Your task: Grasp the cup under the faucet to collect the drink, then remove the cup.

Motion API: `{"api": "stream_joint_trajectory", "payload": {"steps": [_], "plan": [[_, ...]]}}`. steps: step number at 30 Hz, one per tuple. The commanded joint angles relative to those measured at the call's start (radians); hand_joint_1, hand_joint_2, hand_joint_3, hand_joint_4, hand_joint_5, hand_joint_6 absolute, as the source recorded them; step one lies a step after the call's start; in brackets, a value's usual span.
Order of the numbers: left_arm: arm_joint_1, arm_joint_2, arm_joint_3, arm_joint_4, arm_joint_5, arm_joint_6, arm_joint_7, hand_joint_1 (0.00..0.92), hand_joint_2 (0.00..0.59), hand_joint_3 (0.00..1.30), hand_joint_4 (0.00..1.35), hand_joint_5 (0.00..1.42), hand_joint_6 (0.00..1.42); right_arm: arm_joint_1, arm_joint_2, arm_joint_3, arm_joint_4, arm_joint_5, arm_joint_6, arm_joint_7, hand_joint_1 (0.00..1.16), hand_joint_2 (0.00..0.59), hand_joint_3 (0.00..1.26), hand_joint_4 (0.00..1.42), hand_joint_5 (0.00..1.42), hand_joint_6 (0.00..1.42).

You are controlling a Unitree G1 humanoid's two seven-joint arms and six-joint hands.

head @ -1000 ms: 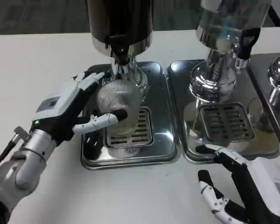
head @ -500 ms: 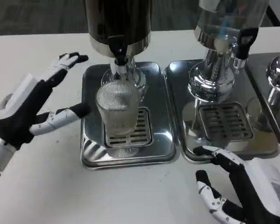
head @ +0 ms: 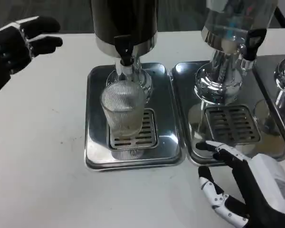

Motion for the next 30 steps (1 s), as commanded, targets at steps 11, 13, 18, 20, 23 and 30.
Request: {"api": "stream_joint_trajectory", "payload": {"steps": [11,13,18,20,23,30], "plan": [[-0.295,-0.009,0.058,0.136,0.02,0.471,-0.315,0.0,0.111,0.32,0.19,0.22,0.17,-0.033,0.014,0.011,0.039,0.037,-0.006,-0.031,0.42,0.462,0.31,0.27,0.29,0.25],[-0.331,-0.018,0.058,0.166,0.043,0.472,-0.319,0.0,0.108,0.32,0.18,0.21,0.16,-0.033,0.019,0.016,0.043,0.037,-0.007,-0.038,0.42,0.462,0.31,0.27,0.29,0.25],[-0.41,-0.043,0.049,0.235,0.098,0.466,-0.331,0.0,0.107,0.31,0.17,0.21,0.15,-0.033,0.026,0.023,0.05,0.042,-0.002,-0.045,0.42,0.461,0.32,0.27,0.29,0.25],[-0.442,-0.056,0.043,0.266,0.124,0.464,-0.336,0.0,0.106,0.31,0.17,0.21,0.15,-0.039,0.024,0.024,0.051,0.045,0.0,-0.04,0.42,0.461,0.32,0.28,0.29,0.25],[-0.482,-0.081,0.041,0.316,0.148,0.472,-0.347,0.0,0.103,0.3,0.17,0.21,0.14,-0.051,0.023,0.024,0.043,0.046,0.005,-0.034,0.42,0.461,0.32,0.28,0.3,0.25],[-0.56,-0.14,0.047,0.438,0.189,0.504,-0.382,0.0,0.104,0.24,0.1,0.15,0.11,-0.059,0.026,0.028,0.037,0.046,0.01,-0.034,0.42,0.461,0.32,0.28,0.3,0.25]]}}
